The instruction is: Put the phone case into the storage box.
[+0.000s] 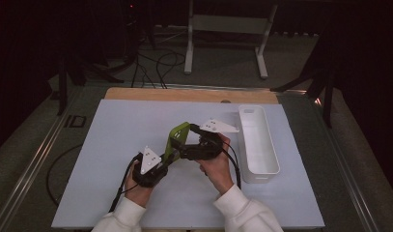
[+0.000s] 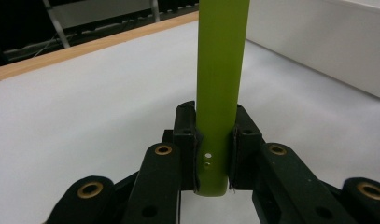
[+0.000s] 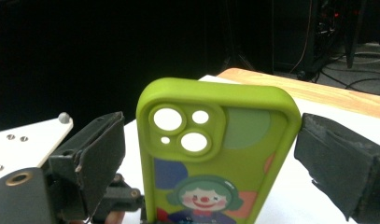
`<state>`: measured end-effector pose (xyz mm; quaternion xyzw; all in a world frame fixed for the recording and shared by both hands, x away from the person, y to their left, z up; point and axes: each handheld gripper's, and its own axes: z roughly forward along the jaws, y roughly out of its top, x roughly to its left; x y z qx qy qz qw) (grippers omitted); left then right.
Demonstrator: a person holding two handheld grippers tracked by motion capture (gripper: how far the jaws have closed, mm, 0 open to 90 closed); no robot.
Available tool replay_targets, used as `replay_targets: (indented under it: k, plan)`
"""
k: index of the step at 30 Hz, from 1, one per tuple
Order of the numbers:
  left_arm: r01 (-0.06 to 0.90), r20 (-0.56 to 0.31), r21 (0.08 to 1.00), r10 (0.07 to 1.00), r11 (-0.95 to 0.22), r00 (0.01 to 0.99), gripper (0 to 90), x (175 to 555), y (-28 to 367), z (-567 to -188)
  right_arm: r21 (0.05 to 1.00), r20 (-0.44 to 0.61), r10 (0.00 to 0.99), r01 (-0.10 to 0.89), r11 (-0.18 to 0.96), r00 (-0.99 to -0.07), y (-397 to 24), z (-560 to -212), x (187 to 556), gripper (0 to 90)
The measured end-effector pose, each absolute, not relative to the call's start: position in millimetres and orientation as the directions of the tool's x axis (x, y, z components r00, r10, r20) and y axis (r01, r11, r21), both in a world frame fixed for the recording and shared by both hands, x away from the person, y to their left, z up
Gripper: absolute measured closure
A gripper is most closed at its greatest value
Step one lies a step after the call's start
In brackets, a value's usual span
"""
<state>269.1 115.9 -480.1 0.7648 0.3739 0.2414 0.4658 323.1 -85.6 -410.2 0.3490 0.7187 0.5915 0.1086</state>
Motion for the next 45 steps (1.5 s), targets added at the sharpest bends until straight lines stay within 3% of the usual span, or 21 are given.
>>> replay_targets:
  k: [10, 45]
  plan:
    - [0.352, 0.008, 0.894, 0.794, -0.278, 0.607, 77.2, 266.8, 110.0, -483.0, 0.921, 0.279, 0.652, 0.390, 0.027, -0.705, -81.8, -410.5, 327.0, 13.3]
    - [0.354, 0.000, 0.891, 0.780, -0.285, 0.626, 74.7, 267.9, 108.5, -485.5, 0.914, 0.272, 0.644, 0.400, 0.059, -0.715, -81.1, -407.5, 328.3, 16.1]
